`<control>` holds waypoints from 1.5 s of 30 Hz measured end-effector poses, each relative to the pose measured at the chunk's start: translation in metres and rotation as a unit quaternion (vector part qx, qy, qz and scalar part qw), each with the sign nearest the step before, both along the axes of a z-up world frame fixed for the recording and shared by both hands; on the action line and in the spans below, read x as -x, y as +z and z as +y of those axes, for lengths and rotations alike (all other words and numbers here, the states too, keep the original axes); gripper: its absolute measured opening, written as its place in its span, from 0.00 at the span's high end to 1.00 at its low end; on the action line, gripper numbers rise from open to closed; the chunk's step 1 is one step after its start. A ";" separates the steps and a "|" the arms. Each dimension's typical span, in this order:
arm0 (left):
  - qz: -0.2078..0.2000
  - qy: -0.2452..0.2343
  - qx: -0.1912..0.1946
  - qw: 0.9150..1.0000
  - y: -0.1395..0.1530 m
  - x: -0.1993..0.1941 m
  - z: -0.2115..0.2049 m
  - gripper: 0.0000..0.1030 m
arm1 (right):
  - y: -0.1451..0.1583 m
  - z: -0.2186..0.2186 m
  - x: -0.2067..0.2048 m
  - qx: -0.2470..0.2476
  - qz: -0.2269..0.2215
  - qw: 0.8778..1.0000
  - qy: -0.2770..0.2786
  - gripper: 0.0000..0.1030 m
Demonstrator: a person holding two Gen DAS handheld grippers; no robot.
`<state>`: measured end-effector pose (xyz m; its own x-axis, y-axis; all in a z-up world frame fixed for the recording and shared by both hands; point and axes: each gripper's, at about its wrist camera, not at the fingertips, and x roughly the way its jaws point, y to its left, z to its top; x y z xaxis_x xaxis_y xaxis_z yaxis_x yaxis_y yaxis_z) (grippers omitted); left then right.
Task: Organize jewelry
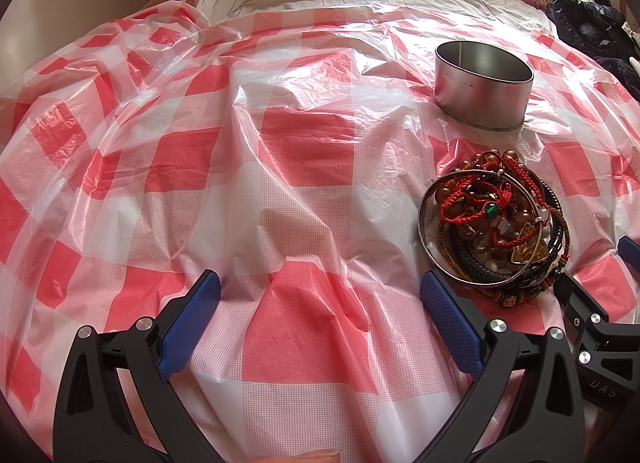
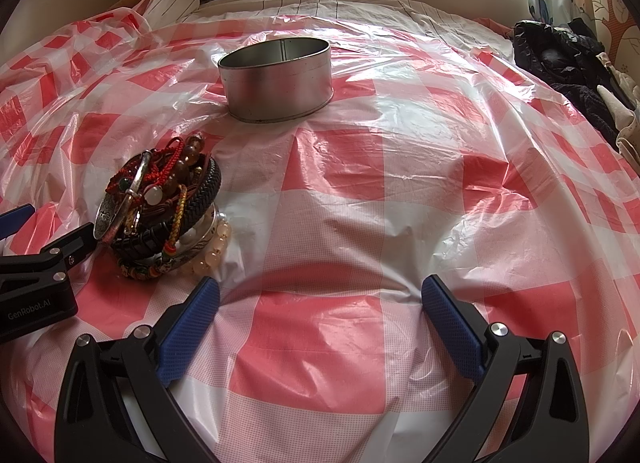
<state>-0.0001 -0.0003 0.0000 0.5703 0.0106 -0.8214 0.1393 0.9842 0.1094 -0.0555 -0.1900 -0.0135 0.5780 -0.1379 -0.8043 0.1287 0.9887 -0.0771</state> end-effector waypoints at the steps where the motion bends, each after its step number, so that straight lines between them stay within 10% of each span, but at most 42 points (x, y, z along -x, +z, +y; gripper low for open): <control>1: 0.000 0.000 0.000 1.000 0.000 0.000 0.000 0.06 | 0.000 0.000 0.000 0.000 0.000 1.000 0.000 0.07; 31: 0.000 -0.006 0.004 1.000 -0.001 0.001 0.001 0.06 | -0.002 0.001 0.000 -0.003 0.001 1.000 0.001 0.07; 39: 0.011 -0.025 0.073 0.997 0.013 0.000 0.024 0.06 | 0.037 0.004 0.019 0.002 -0.101 0.994 0.034 0.07; 45: -0.033 -0.119 0.144 0.982 0.034 0.011 0.009 0.07 | 0.039 -0.010 0.020 -0.010 -0.084 0.996 0.014 0.07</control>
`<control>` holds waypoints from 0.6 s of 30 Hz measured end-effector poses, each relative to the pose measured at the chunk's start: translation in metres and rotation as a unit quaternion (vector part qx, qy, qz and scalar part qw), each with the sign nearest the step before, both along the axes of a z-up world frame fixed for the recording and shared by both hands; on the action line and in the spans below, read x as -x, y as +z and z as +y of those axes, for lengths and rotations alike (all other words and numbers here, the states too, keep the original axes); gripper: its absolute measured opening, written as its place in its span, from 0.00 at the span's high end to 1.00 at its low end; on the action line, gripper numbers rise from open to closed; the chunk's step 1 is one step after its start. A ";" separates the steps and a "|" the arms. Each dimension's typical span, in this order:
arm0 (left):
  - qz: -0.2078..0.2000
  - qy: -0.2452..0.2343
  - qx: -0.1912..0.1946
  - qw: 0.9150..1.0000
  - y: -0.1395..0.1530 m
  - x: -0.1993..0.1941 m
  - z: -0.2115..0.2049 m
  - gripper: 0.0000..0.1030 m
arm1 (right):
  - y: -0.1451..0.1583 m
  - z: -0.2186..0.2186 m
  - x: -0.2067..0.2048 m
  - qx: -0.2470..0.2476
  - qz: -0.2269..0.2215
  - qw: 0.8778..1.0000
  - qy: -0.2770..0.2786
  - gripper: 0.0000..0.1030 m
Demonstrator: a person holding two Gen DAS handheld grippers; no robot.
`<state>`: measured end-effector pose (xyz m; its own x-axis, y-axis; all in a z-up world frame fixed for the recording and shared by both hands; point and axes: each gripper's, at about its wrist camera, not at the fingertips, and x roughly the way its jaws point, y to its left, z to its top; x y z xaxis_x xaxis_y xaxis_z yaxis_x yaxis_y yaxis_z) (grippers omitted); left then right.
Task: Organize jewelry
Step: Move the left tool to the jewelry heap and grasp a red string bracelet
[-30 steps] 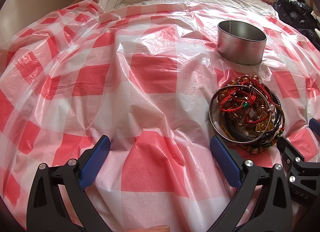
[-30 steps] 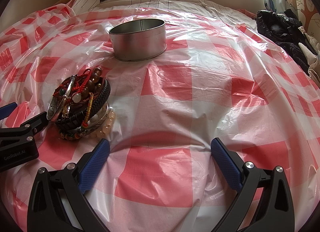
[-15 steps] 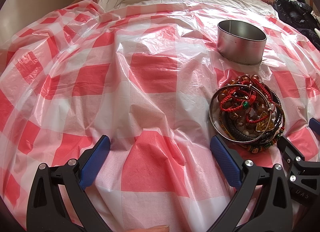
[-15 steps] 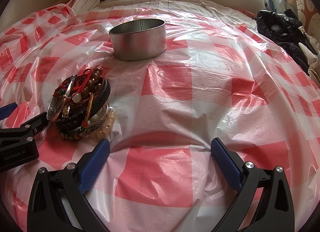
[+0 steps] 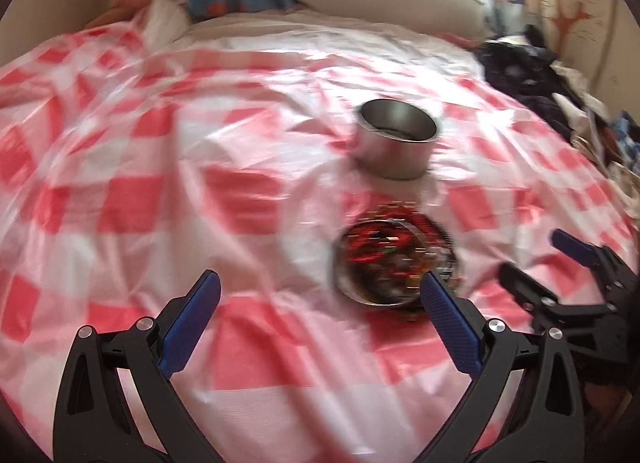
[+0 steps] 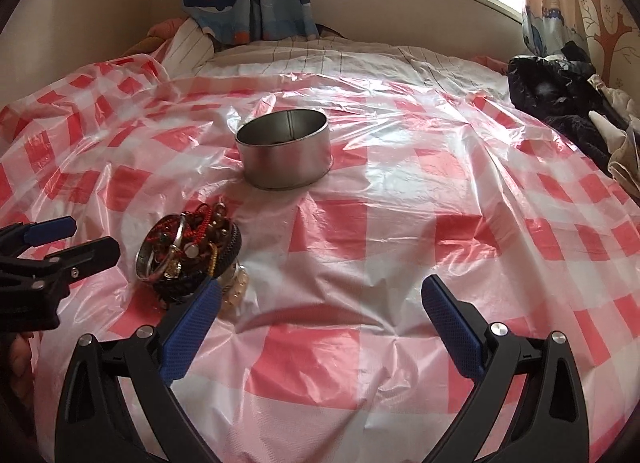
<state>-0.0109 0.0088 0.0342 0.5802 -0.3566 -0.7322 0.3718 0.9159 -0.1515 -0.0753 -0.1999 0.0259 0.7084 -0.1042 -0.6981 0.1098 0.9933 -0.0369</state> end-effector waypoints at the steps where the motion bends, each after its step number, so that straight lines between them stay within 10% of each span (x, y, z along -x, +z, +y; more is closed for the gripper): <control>1: -0.003 -0.010 -0.002 1.000 0.001 0.002 -0.004 0.07 | 0.000 -0.004 0.002 -0.005 0.001 1.000 -0.005 0.07; 13: 0.002 -0.094 -0.024 0.995 -0.014 0.016 -0.036 0.44 | -0.013 -0.018 -0.001 -0.079 0.014 0.997 -0.007 0.07; 18: 0.012 -0.124 -0.015 0.992 -0.019 0.014 -0.038 0.79 | -0.014 -0.018 -0.003 -0.089 0.016 0.996 -0.005 0.07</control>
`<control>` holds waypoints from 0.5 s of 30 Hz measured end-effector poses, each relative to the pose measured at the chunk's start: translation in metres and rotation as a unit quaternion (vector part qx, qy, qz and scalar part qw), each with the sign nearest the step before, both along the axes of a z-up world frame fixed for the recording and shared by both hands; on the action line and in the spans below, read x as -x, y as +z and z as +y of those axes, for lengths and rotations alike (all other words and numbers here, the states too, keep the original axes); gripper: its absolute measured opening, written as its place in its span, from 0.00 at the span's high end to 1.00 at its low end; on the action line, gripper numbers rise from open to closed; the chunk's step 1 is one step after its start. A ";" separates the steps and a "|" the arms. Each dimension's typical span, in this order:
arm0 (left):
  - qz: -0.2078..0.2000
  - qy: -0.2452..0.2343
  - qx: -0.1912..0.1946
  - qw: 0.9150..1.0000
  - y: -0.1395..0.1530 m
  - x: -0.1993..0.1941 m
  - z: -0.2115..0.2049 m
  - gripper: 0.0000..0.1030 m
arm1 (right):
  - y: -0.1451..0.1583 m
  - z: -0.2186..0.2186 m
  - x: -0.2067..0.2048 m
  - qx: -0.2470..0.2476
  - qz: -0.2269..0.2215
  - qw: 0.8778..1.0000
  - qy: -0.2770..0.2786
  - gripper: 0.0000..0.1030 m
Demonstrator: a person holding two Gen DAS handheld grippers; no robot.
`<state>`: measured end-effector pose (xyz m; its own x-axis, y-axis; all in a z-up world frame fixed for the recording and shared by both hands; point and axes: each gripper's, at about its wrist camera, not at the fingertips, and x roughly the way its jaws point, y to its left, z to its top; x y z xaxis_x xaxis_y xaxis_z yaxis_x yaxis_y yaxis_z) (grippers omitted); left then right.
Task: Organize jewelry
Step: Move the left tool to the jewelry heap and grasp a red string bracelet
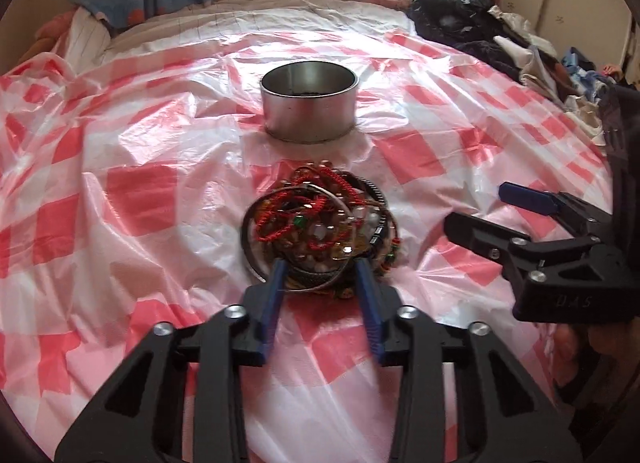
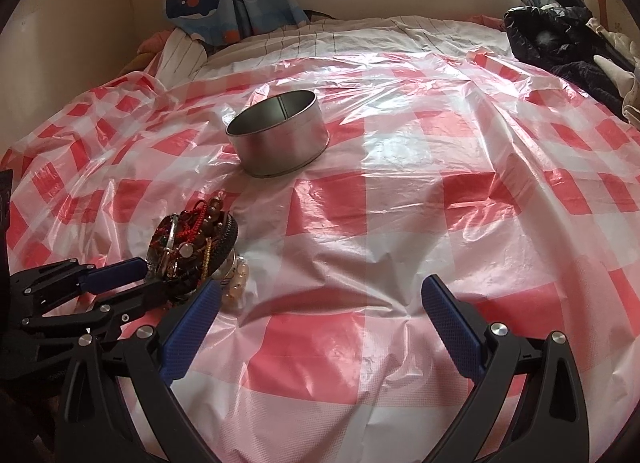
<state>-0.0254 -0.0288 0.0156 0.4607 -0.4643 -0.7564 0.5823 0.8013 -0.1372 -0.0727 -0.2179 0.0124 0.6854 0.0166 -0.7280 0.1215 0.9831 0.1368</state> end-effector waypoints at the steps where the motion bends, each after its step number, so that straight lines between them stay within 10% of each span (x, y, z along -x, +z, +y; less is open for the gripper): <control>1: -0.003 -0.006 -0.003 1.000 0.001 0.001 -0.002 0.82 | 0.000 0.000 0.000 -0.001 0.000 1.000 0.000 0.07; 6: -0.018 -0.011 0.003 1.000 0.012 0.005 0.001 0.98 | 0.000 0.000 -0.001 -0.006 -0.003 1.000 0.003 0.07; 15: 0.003 0.062 0.067 0.996 0.024 -0.016 0.043 0.98 | 0.019 0.027 -0.002 -0.021 -0.050 0.995 0.080 0.07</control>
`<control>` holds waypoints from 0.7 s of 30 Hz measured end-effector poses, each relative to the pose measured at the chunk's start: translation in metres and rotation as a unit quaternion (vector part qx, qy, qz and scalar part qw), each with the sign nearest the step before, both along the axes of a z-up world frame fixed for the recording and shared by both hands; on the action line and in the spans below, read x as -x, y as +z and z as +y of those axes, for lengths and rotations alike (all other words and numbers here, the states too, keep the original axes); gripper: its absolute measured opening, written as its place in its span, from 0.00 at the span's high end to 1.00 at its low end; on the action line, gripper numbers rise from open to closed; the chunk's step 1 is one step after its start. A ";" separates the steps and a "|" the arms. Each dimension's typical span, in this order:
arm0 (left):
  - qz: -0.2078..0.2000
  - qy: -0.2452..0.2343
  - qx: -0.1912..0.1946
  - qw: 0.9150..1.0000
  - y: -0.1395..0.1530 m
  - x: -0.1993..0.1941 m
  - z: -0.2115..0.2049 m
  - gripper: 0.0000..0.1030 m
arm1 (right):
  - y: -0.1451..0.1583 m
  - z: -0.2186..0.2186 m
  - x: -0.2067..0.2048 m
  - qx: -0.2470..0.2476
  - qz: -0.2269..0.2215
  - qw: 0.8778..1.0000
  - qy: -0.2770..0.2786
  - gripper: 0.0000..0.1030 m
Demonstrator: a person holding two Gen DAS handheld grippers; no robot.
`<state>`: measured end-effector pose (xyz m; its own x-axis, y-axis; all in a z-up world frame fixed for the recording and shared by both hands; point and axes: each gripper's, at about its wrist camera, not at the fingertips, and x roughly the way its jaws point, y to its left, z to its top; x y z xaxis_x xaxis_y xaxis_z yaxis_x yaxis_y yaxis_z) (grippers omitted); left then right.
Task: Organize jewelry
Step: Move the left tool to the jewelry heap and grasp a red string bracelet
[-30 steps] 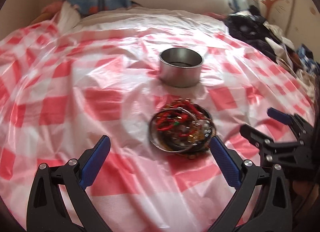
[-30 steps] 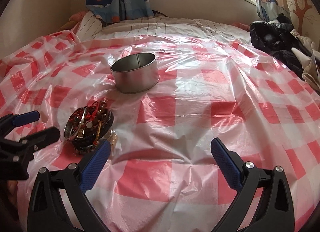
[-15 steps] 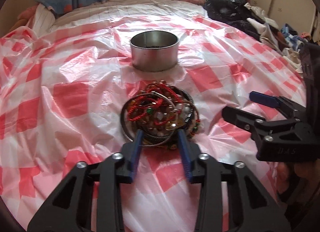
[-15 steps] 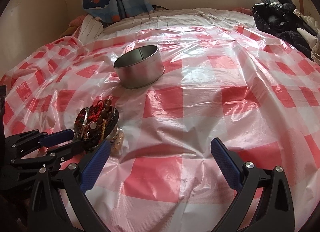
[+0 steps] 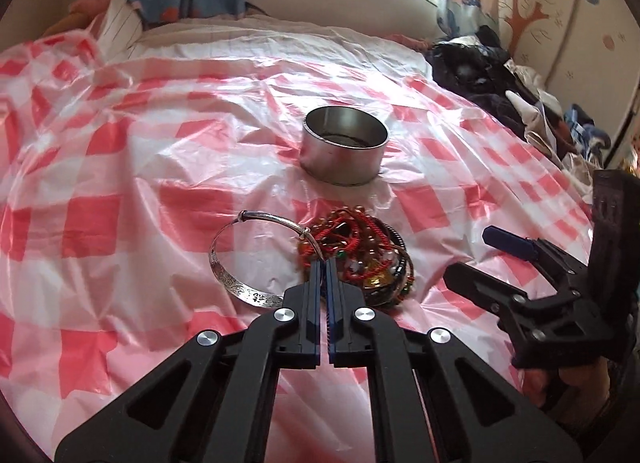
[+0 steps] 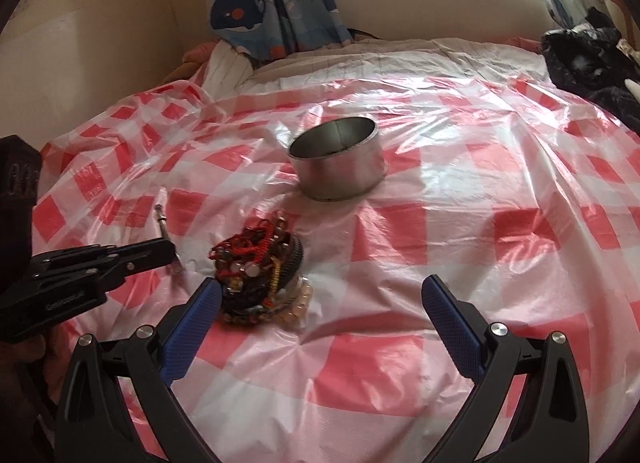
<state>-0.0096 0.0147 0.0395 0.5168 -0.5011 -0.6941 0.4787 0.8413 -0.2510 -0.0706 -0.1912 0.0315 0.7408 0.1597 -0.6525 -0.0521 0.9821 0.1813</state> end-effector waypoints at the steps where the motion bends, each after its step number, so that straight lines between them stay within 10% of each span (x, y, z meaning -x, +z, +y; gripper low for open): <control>1: 0.003 0.005 -0.002 1.000 -0.002 -0.002 0.001 0.98 | 0.004 0.007 -0.002 -0.001 -0.009 1.000 0.021 0.07; 3: 0.007 0.009 0.002 1.000 -0.002 -0.003 0.003 0.98 | 0.010 0.019 -0.008 0.004 -0.016 0.999 0.050 0.12; 8: 0.010 0.018 0.004 1.000 -0.004 -0.006 0.009 0.98 | 0.003 0.036 -0.043 0.013 0.028 0.996 0.085 0.63; 21: -0.001 0.014 0.007 1.000 0.002 -0.005 0.007 0.98 | -0.006 0.018 -0.047 -0.020 0.046 0.997 0.065 0.96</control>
